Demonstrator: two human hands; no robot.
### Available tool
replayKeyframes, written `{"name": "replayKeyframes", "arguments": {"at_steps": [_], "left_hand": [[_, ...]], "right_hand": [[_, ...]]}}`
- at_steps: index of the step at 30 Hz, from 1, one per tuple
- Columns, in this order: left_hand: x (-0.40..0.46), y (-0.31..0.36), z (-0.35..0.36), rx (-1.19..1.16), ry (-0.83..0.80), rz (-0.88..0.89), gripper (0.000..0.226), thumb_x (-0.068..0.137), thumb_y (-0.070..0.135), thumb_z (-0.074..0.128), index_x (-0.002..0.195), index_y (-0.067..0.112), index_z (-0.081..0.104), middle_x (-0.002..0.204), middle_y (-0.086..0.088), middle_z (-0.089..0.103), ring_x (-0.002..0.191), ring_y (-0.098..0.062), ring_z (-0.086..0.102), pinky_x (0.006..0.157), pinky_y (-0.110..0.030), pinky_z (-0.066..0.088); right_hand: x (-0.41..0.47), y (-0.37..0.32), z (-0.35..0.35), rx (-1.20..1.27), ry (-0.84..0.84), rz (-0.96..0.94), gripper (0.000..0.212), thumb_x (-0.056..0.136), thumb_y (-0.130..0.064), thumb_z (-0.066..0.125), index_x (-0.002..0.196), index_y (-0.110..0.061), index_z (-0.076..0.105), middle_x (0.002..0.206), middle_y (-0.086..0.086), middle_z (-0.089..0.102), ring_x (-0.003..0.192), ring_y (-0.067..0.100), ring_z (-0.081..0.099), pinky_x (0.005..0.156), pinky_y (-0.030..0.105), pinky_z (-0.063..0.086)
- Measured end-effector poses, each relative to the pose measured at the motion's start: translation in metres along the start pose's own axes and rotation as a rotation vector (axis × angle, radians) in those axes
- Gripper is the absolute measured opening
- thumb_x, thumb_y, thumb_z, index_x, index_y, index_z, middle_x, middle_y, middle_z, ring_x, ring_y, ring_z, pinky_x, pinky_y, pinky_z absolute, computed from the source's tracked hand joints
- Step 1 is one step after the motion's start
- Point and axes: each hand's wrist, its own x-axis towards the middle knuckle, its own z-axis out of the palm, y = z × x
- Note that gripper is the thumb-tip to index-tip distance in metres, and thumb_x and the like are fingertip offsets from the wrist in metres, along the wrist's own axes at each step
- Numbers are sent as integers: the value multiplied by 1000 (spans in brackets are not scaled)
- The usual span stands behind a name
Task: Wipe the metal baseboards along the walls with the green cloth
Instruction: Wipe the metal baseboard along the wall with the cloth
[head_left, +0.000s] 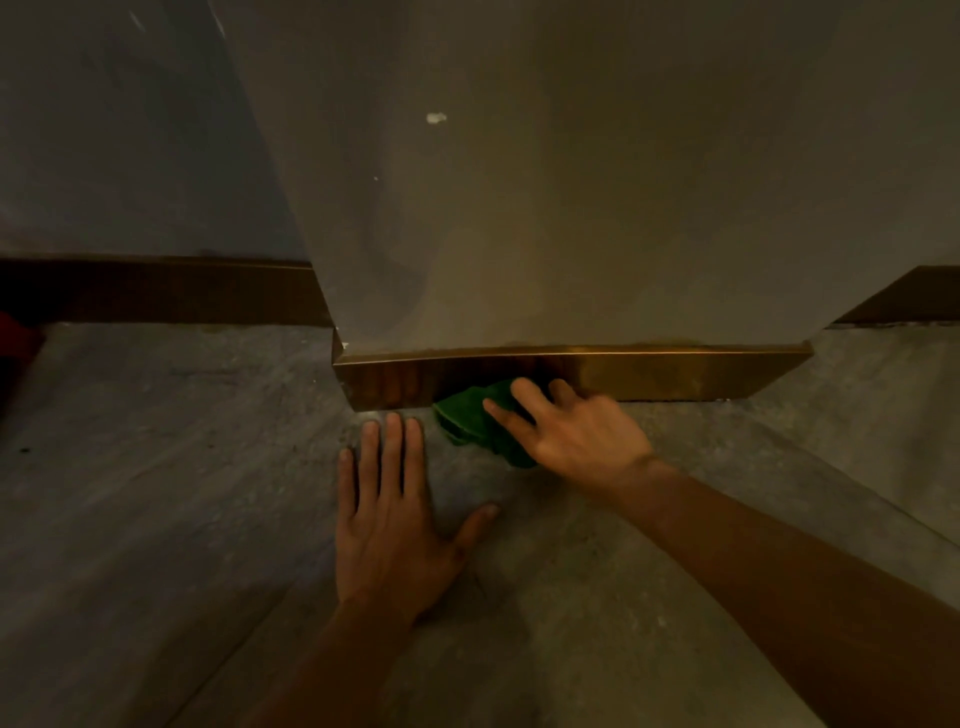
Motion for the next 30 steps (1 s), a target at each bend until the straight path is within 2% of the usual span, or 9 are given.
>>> {"name": "replayKeyframes", "arguments": {"at_steps": [4,6,9,11,15,18,22,26,30], "left_hand": [[0,0,0,4,1,-1,114,80,92,31,160,15,9,169,-11,6,156,-25,-6,124,-57,11],[1,1,0,6,0,2,114,80,92,30,160,15,7,170,-11,5,155,-25,-7,124,-57,11],[2,2,-2,-6,2,13,115,79,92,30,160,15,5,170,-11,3,155,-26,-8,124,-57,10],[2,2,-3,-5,-5,7,115,79,93,29,160,16,3,170,-10,2,155,-26,-9,124,-57,10],[-1,0,-3,-2,-33,-6,115,79,93,27,160,16,1,170,-10,-1,155,-25,-12,124,-57,10],[0,0,-4,1,-45,-3,115,79,94,25,160,17,-1,170,-10,-4,154,-25,-14,124,-57,7],[0,-1,-6,-4,-71,1,115,78,94,21,160,17,-4,169,-9,-8,154,-24,-17,125,-56,3],[2,-1,-9,-9,-128,-7,117,75,97,15,158,20,-13,168,-7,-18,151,-22,-26,124,-54,-3],[7,-5,-13,-39,-210,-17,121,69,100,11,155,22,-22,165,-5,-27,148,-21,-32,123,-52,-10]], "right_hand": [[-11,8,5,24,-110,58,69,87,-3,59,149,-21,37,133,18,49,81,33,60,45,34,40],[-17,12,7,57,-146,87,72,90,-2,54,153,-22,24,139,18,38,89,34,57,48,36,43],[-27,18,5,62,-155,143,70,92,-3,46,154,-22,20,140,18,34,93,35,55,52,38,46],[-33,22,5,57,-163,173,68,92,-3,44,154,-21,23,140,19,37,95,36,56,55,39,48],[-45,24,8,64,-193,230,64,91,-2,54,150,-19,36,139,20,43,92,38,59,55,41,53],[-54,29,6,52,-198,292,63,85,-3,63,144,-20,47,134,20,48,84,37,62,49,38,50],[-65,31,6,60,-249,368,66,87,-6,62,147,-22,39,139,17,39,85,32,61,52,37,47],[-72,31,-7,120,-251,491,56,86,-11,66,138,-21,49,131,12,37,76,27,60,51,34,45],[-72,26,-22,244,-215,595,48,85,-19,69,130,-21,54,127,8,35,73,25,61,55,34,54]]}}
